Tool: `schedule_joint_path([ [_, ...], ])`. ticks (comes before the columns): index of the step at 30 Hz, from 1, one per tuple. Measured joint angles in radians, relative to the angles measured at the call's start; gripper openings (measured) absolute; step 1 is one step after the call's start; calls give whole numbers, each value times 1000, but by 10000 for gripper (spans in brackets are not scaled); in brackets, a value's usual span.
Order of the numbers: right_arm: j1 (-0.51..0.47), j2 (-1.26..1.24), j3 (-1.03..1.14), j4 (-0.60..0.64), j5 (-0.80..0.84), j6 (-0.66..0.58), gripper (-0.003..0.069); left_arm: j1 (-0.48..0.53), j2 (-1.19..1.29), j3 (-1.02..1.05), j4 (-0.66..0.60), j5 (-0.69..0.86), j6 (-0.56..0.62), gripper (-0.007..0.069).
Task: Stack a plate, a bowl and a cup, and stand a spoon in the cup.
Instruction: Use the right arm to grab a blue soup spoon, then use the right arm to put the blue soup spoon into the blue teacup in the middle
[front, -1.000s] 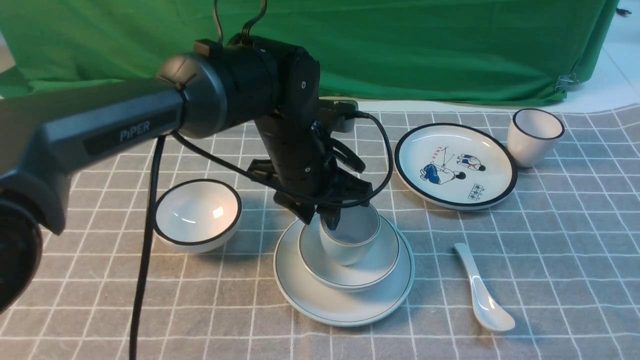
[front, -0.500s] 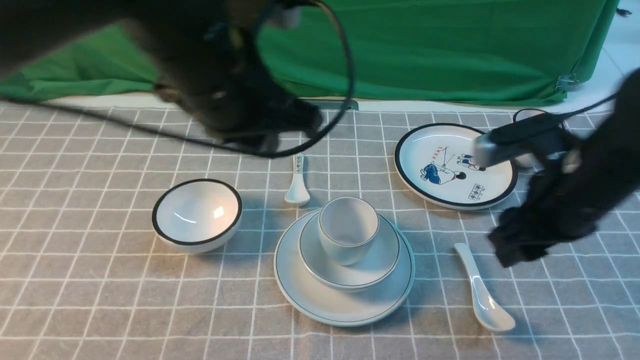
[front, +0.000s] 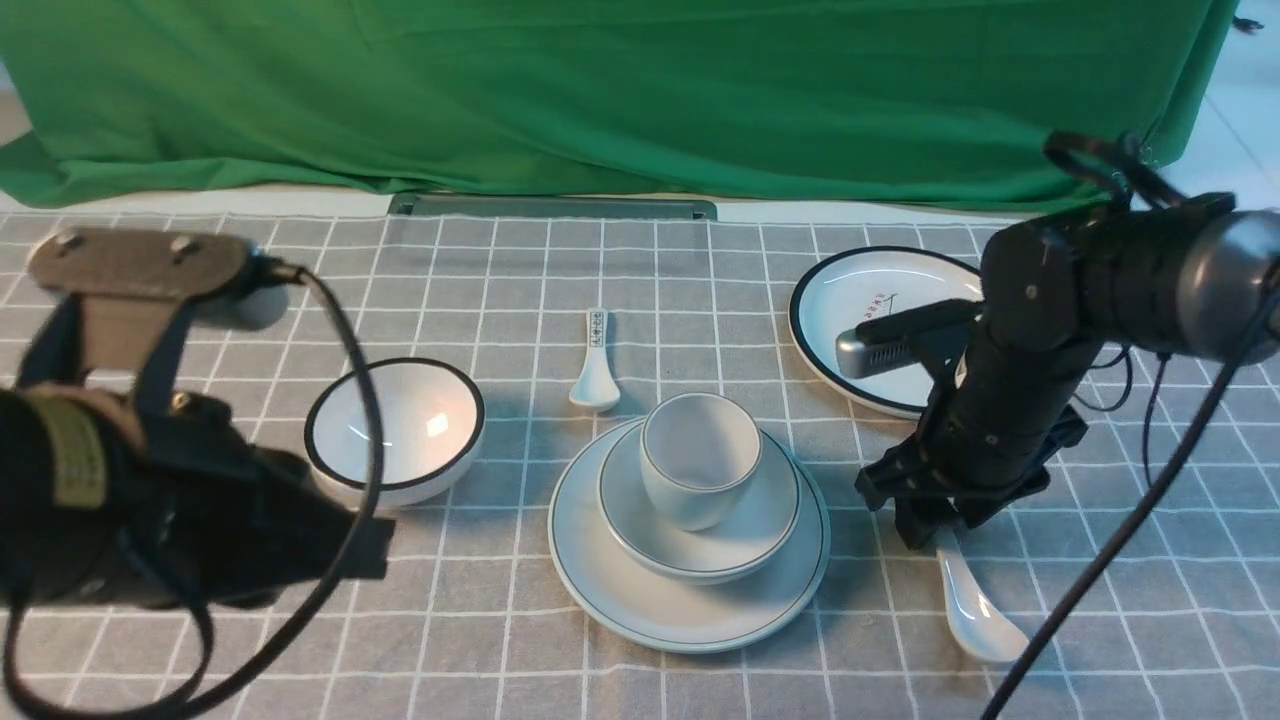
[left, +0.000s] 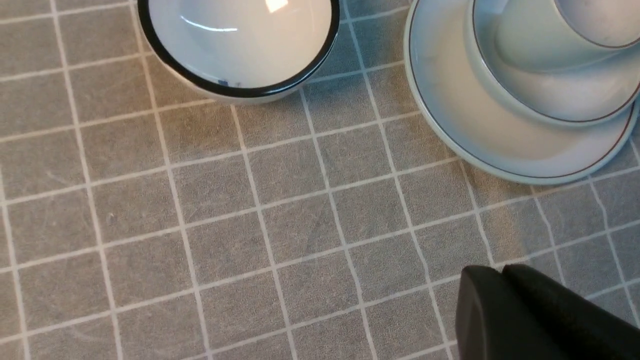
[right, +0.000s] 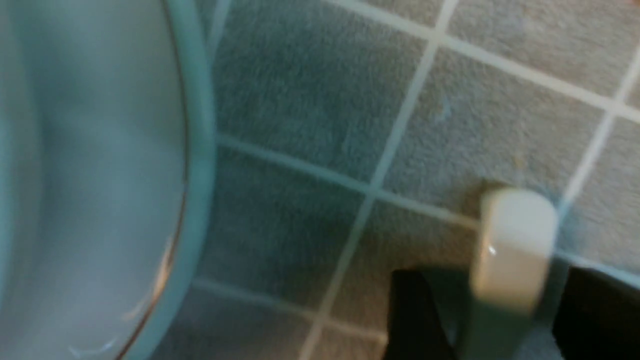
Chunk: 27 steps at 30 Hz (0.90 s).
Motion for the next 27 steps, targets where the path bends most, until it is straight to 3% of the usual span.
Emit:
schedule_joint_path([
  [1, 0, 2, -2, 8, -5, -4, 346, 0, -2, 2, 1, 6, 0, 8],
  [3, 2, 0, -3, 8, -6, -15, 172, 0, -2, 3, 2, 9, -1, 8],
  [7, 4, -112, 10, 8, -10, -25, 175, 0, -3, 3, 13, 4, -2, 8],
  [9, 22, -247, 35, 20, -97, -31, 175, 0, -3, 3, 34, 2, -3, 8],
  [13, 144, -524, 210, 34, -578, -21, 175, 0, -3, 3, 57, -21, -3, 9],
  [18, 267, -575, 431, 39, -1108, 13, 175, 0, -3, 3, 61, -42, -3, 9],
  [22, 316, -518, 493, 39, -1328, 13, 175, 0, -3, 3, 64, -53, -3, 9],
  [27, 335, -426, 494, 39, -1467, 3, 175, 0, -3, 3, 65, -64, -3, 9],
])
